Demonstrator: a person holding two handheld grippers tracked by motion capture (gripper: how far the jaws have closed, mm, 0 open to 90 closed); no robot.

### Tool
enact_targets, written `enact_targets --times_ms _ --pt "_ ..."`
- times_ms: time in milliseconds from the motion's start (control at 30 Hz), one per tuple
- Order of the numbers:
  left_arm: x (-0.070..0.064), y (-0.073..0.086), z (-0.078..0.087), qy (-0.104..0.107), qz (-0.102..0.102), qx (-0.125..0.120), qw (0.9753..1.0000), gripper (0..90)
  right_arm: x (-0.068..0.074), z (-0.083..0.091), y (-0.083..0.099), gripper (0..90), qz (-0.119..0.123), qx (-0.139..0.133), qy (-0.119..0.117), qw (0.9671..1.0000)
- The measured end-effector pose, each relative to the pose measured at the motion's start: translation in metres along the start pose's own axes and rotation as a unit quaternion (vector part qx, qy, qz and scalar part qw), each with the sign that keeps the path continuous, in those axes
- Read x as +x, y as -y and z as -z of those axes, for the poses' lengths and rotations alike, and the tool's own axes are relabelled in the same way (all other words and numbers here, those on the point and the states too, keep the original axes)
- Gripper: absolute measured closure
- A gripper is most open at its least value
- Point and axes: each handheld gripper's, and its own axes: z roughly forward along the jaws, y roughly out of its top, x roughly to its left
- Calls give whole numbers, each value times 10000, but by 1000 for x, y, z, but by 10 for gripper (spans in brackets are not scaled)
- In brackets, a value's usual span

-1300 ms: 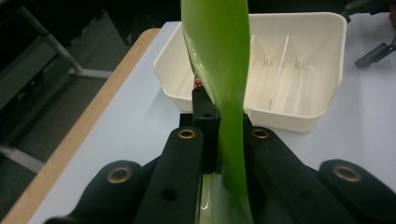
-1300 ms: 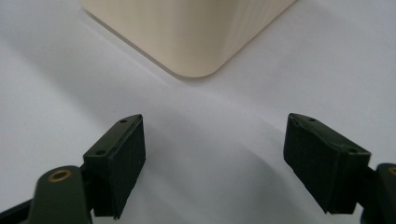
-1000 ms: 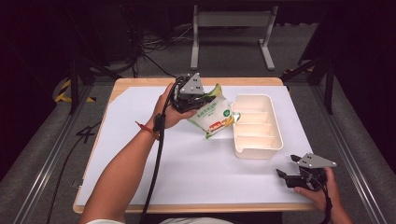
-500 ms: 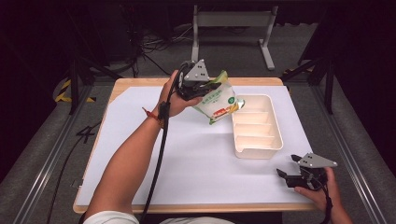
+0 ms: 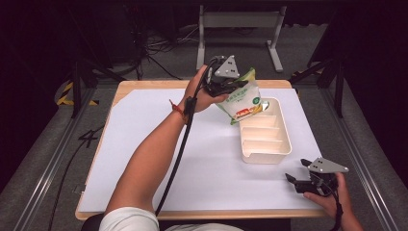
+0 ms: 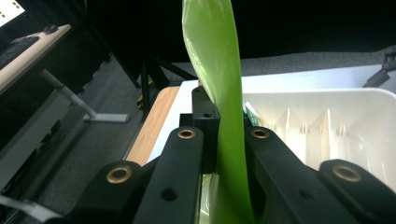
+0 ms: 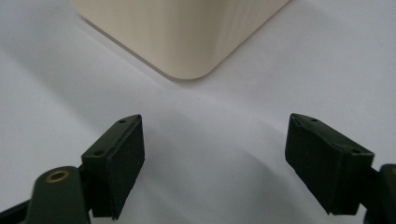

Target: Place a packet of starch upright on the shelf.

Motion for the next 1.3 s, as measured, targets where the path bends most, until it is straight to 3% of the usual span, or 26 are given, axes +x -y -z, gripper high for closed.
enact_targets --times_ms 333,600,833,1033,1300 --pt "-5 -9 -29 69 33 6 10000 887 1 0 0 198 44 8 -19 10000" --pt "-5 -11 -42 185 92 -22 9998 887 2 0 0 197 60 15 -31 10000" --pt "-6 -6 -46 319 43 199 9993 885 1 0 0 196 56 12 -35 10000" --pt "-6 -3 -46 446 44 215 9988 884 2 0 0 196 60 29 -34 10000" --pt "-18 0 -73 621 -86 514 9967 872 2 0 0 196 79 34 -48 10000"
